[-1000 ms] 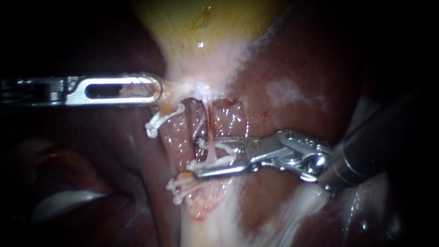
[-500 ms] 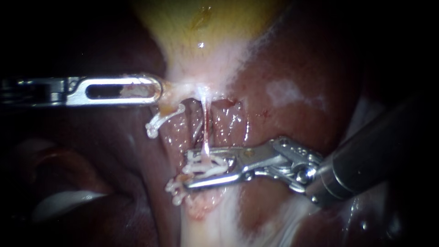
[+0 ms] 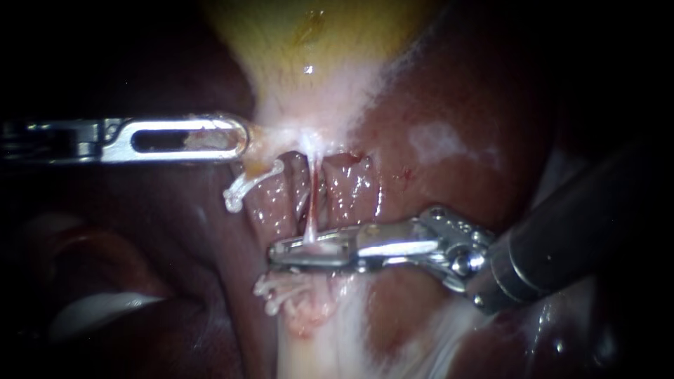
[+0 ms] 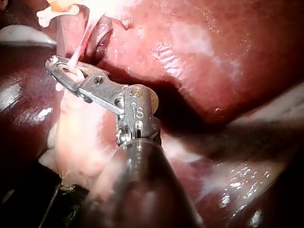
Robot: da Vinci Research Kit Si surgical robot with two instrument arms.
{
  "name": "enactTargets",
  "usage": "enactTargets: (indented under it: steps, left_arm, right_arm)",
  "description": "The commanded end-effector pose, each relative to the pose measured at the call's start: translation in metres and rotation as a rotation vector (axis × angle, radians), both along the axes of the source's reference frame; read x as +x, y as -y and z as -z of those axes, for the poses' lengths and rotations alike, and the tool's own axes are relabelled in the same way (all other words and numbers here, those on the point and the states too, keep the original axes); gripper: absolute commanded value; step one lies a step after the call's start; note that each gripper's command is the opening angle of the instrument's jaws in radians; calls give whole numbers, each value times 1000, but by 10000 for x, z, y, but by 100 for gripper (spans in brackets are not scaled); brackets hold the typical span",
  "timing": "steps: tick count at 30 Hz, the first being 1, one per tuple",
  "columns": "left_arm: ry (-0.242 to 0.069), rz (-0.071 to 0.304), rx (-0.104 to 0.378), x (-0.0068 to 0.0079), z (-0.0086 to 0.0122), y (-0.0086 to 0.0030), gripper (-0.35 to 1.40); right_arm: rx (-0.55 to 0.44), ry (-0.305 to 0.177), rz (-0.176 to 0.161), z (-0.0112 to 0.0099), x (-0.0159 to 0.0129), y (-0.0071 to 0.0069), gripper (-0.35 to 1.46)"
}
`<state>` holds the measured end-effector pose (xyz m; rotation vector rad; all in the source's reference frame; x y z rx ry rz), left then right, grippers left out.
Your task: Clipping second clip right tube
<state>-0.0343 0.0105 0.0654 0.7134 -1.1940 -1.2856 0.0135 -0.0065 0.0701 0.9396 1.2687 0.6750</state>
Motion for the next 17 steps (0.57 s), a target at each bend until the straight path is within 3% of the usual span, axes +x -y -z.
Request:
enactTargets:
  steps: [1,3,17]
  left_arm:
    - [0,0,0,0,0,0,-35]
    - [0,0,0,0,-1,0,-35]
    - [0,0,-1,0,-3,1,-35]
  right_arm:
    - [-12,41,0,1,-2,-1,-35]
    - [-16,61,9,1,-4,-1,-35]
    - [-13,61,7,3,-6,-4,-35]
